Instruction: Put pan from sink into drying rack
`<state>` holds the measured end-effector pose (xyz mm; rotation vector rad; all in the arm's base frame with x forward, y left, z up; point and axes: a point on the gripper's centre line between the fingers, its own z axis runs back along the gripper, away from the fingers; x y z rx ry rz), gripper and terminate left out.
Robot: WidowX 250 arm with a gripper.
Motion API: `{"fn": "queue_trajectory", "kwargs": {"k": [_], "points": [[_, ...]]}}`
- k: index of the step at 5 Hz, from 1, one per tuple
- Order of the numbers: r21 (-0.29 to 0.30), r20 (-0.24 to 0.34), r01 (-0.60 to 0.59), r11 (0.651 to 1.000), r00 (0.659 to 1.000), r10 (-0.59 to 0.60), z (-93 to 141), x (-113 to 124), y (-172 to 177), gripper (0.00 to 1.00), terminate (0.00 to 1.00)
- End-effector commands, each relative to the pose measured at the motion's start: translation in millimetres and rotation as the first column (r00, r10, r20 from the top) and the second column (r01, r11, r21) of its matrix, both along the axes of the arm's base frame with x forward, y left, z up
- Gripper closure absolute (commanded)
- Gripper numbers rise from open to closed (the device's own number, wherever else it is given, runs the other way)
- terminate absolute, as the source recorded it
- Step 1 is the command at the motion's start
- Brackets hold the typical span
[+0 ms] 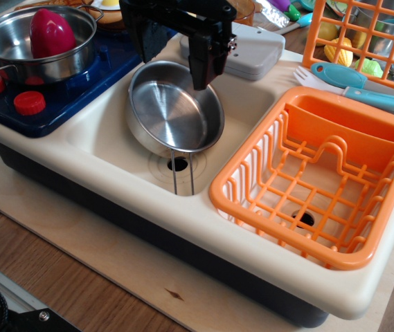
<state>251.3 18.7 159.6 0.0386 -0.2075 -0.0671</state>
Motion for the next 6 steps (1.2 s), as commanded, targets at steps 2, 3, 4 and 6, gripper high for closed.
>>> {"fn": "queue_trajectory", "kwargs": {"k": [2,3,4,6], "points": [[0.000,0.008,-0.091,0.996,0.996,0.091,4,6,5,0.00,0.00],[0.048,0.087,-0.243,0.969,0.967,0.239,4,9,9,0.00,0.00],[0.012,0.117,-0.402,0.916,0.910,0.398,-3,10,16,0.00,0.00],[0.002,0.240,-0.588,0.809,0.786,0.571,-22,4,31,0.00,0.00]]}}
